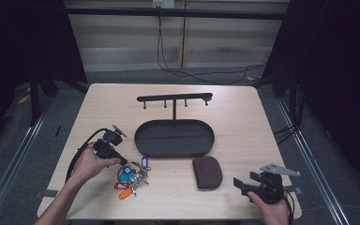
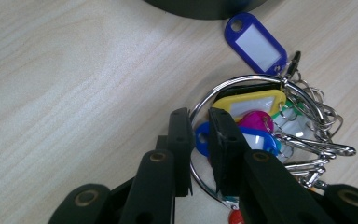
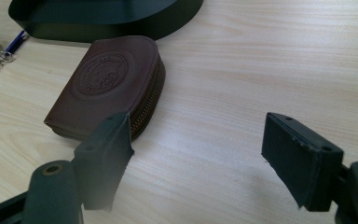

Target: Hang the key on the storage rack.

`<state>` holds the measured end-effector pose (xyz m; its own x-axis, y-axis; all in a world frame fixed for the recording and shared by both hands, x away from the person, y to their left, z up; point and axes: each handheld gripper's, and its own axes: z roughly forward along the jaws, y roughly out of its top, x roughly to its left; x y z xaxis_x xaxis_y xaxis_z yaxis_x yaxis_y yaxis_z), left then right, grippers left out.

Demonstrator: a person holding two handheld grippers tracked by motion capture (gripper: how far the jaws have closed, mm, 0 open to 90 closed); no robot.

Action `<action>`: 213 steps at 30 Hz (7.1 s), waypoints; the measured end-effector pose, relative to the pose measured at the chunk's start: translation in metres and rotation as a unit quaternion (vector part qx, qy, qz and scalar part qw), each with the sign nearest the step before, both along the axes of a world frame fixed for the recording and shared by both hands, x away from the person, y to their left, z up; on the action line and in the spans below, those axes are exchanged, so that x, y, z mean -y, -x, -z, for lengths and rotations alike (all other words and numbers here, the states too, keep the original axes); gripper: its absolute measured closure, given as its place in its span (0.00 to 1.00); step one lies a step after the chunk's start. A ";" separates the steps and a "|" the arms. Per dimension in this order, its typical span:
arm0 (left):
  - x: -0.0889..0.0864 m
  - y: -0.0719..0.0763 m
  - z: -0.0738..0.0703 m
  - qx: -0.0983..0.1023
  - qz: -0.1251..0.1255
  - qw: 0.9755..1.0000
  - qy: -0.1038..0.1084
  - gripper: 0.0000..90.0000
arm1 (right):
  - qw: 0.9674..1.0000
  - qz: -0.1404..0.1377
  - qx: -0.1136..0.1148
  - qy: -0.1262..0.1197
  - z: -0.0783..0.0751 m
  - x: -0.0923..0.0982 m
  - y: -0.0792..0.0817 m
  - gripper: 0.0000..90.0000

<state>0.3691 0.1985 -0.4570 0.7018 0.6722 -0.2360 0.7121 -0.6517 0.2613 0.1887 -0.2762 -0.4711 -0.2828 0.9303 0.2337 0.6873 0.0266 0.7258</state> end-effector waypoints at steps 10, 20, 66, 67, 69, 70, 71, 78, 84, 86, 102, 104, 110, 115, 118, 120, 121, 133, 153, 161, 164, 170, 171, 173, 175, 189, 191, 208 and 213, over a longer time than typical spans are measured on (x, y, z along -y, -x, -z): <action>0.009 -0.003 0.008 -0.004 0.004 1.000 -0.017 0.84 | 1.000 0.003 -0.003 -0.009 0.000 0.002 0.000 0.26; 0.013 -0.005 0.010 -0.008 0.006 0.999 -0.043 0.78 | 1.000 0.003 -0.004 -0.008 0.001 0.002 -0.001 0.26; 0.044 -0.008 0.009 0.032 0.024 0.990 -0.132 0.96 | 1.000 0.005 -0.010 -0.004 0.002 0.001 -0.001 0.26; 0.045 -0.010 0.009 0.025 0.019 0.990 -0.136 0.96 | 1.000 0.003 -0.011 -0.004 0.002 0.001 -0.002 0.26; 0.045 -0.014 0.009 0.008 0.010 0.991 -0.134 0.96 | 1.000 0.003 -0.011 -0.004 0.002 0.001 -0.002 0.26; 0.043 -0.015 0.008 0.005 0.011 0.991 -0.134 0.96 | 1.000 0.002 -0.011 -0.003 0.002 0.001 -0.001 0.26; 0.041 -0.017 0.009 -0.003 0.011 0.992 -0.127 0.96 | 1.000 0.004 -0.011 -0.004 0.002 0.001 -0.001 0.26; 0.031 -0.019 0.009 -0.023 0.006 0.995 -0.093 0.96 | 1.000 0.003 -0.015 -0.003 0.003 0.001 -0.002 0.26; 0.026 -0.019 -0.003 -0.029 -0.002 0.998 -0.054 0.97 | 1.000 0.006 -0.014 -0.003 0.003 0.001 -0.002 0.26; 0.024 -0.019 -0.008 -0.031 -0.001 0.998 -0.046 0.98 | 1.000 0.005 -0.013 -0.003 0.003 0.001 -0.002 0.26; 0.028 -0.008 -0.035 -0.027 0.022 0.999 -0.008 0.98 | 1.000 0.007 -0.014 -0.004 0.003 0.001 -0.002 0.26; 0.029 -0.006 -0.039 -0.024 0.026 0.999 -0.007 0.98 | 1.000 0.006 -0.013 -0.004 0.003 0.001 -0.002 0.26; 0.036 0.000 -0.047 -0.020 0.038 0.999 -0.004 0.98 | 1.000 0.007 -0.014 -0.005 0.003 0.001 -0.002 0.26; 0.045 0.010 -0.057 -0.009 0.057 0.998 0.001 0.98 | 1.000 0.007 -0.015 -0.004 0.003 0.001 -0.003 0.26; 0.052 0.016 -0.063 -0.002 0.070 0.998 0.003 0.98 | 1.000 0.007 -0.014 -0.004 0.003 0.001 -0.003 0.26; 0.056 0.019 -0.066 0.002 0.078 0.997 0.004 0.98 | 1.000 0.008 -0.014 -0.004 0.003 0.001 -0.002 0.26; 0.059 0.020 -0.067 0.004 0.085 0.996 0.000 0.98 | 1.000 0.008 -0.015 -0.005 0.003 0.001 -0.002 0.26; 0.080 0.037 -0.072 0.009 0.120 0.993 0.003 0.97 | 1.000 0.010 -0.014 -0.007 0.003 0.002 -0.002 0.26; 0.097 0.044 -0.073 -0.013 0.138 0.989 -0.054 0.98 | 1.000 0.012 -0.015 -0.008 0.003 0.003 -0.002 0.26; 0.105 0.049 -0.095 0.004 0.157 0.986 -0.054 0.98 | 1.000 0.012 -0.015 -0.008 0.003 0.003 -0.002 0.26; 0.107 0.049 -0.100 -0.002 0.174 0.983 -0.055 0.98 | 1.000 0.011 -0.015 -0.008 0.003 0.003 -0.002 0.26; 0.104 0.045 -0.110 -0.002 0.164 0.985 -0.053 0.98 | 1.000 0.011 -0.015 -0.008 0.003 0.003 -0.002 0.26; 0.103 0.043 -0.111 -0.001 0.163 0.985 -0.055 0.98 | 1.000 0.011 -0.015 -0.008 0.003 0.003 -0.002 0.26; 0.102 0.042 -0.115 0.000 0.164 0.985 -0.053 0.98 | 1.000 0.011 -0.015 -0.008 0.003 0.003 -0.002 0.26; 0.101 0.041 -0.118 -0.003 0.155 0.987 -0.049 0.98 | 1.000 0.011 -0.014 -0.008 0.002 0.003 -0.002 0.26; 0.097 0.029 -0.142 0.007 0.142 0.989 -0.042 0.98 | 1.000 0.010 -0.011 -0.005 0.002 0.003 -0.001 0.26; 0.098 0.029 -0.146 0.006 0.140 0.989 -0.042 0.98 | 1.000 0.011 -0.011 -0.006 0.001 0.003 -0.001 0.26; 0.092 0.014 -0.164 -0.006 0.128 0.990 -0.055 0.98 | 1.000 0.010 -0.011 -0.006 0.002 0.002 -0.002 0.25; 0.092 0.009 -0.169 -0.009 0.125 0.990 -0.064 0.98 | 1.000 0.009 -0.012 -0.007 0.002 0.003 -0.002 0.25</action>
